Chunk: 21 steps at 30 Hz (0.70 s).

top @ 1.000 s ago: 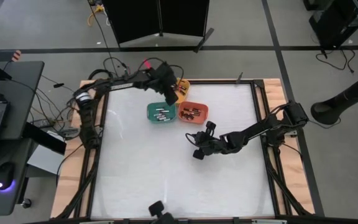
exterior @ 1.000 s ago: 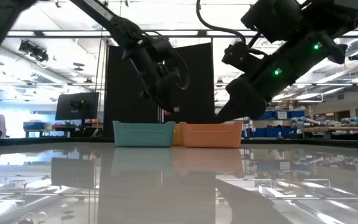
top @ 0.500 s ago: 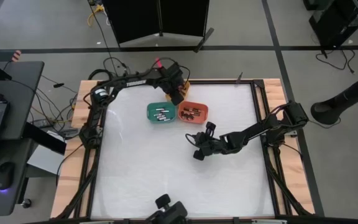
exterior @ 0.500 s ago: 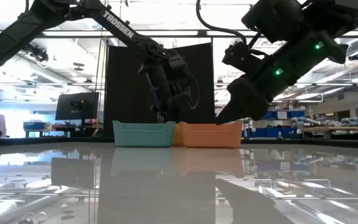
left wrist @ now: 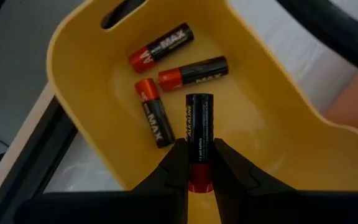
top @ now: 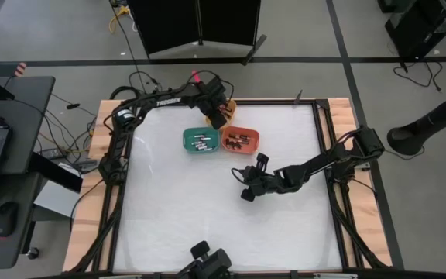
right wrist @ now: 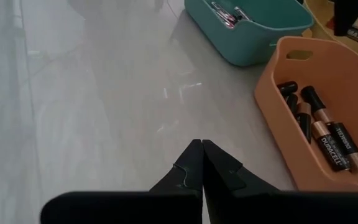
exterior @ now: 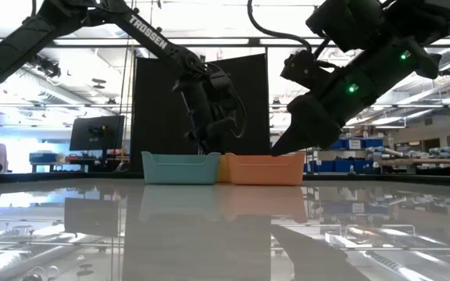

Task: Sort batteries
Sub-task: Put the red battery into the yellow bin

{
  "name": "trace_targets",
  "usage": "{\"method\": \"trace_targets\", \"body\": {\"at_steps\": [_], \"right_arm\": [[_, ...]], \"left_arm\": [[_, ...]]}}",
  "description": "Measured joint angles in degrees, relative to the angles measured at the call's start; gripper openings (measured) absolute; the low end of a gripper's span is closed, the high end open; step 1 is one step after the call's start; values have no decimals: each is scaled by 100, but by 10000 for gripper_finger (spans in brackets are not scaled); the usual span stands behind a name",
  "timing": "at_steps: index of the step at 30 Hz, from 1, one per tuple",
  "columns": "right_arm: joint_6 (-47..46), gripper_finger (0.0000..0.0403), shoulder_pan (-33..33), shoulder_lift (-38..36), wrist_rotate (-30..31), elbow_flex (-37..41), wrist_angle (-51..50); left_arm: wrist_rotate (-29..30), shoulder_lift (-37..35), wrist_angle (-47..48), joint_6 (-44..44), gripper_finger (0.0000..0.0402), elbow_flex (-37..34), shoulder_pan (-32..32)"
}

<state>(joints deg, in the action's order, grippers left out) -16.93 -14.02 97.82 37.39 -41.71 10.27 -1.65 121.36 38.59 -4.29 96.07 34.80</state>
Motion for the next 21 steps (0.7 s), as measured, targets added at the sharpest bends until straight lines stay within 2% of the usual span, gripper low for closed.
{"method": "trace_targets", "body": {"at_steps": [21], "right_arm": [[4,9,-48,-4,-9,0,25]], "left_arm": [[-61,299,5,-2,49,-7,64]]}}
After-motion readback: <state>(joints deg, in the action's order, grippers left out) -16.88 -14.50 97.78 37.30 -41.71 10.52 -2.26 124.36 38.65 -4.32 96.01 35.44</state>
